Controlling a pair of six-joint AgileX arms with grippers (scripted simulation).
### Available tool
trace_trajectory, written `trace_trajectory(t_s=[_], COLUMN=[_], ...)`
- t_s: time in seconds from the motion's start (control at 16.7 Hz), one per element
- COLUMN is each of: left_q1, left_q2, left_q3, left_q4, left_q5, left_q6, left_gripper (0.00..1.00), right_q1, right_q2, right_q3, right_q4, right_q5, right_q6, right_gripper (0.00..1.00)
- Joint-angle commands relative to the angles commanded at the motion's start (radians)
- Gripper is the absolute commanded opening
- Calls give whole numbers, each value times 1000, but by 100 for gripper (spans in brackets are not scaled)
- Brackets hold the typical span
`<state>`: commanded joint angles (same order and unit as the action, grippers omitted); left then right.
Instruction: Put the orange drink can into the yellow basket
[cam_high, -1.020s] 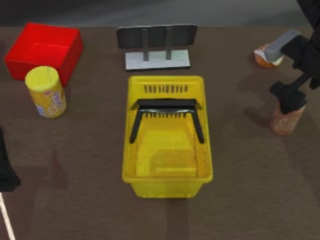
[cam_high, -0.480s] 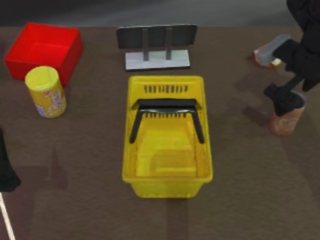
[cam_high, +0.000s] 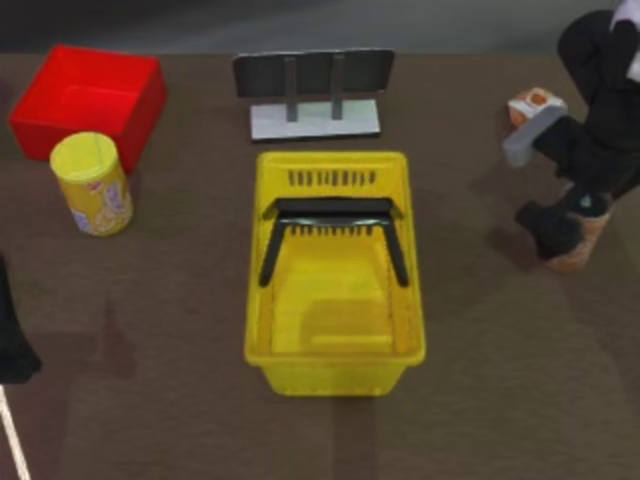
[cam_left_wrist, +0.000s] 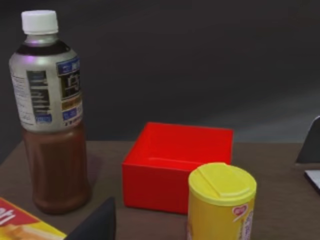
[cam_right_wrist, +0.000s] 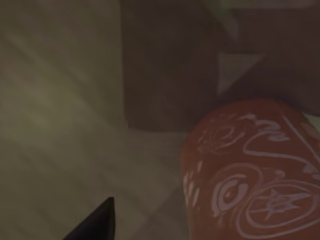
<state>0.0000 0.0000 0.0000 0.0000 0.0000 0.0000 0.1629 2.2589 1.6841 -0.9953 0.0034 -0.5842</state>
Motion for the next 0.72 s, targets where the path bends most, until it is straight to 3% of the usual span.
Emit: trace_trajectory(t_s=[0.18,0.72], left_q1=[0,0], left_q2=[0,0], left_q3=[0,0], left_q4=[0,0], left_q5=[0,0], left_q6=[0,0], left_gripper=[100,100], right_q1=[0,0], right_q2=[0,0], right_q3=[0,0], right_q4=[0,0], right_q5=[0,0], right_q6=[0,0], right_gripper=[100,32])
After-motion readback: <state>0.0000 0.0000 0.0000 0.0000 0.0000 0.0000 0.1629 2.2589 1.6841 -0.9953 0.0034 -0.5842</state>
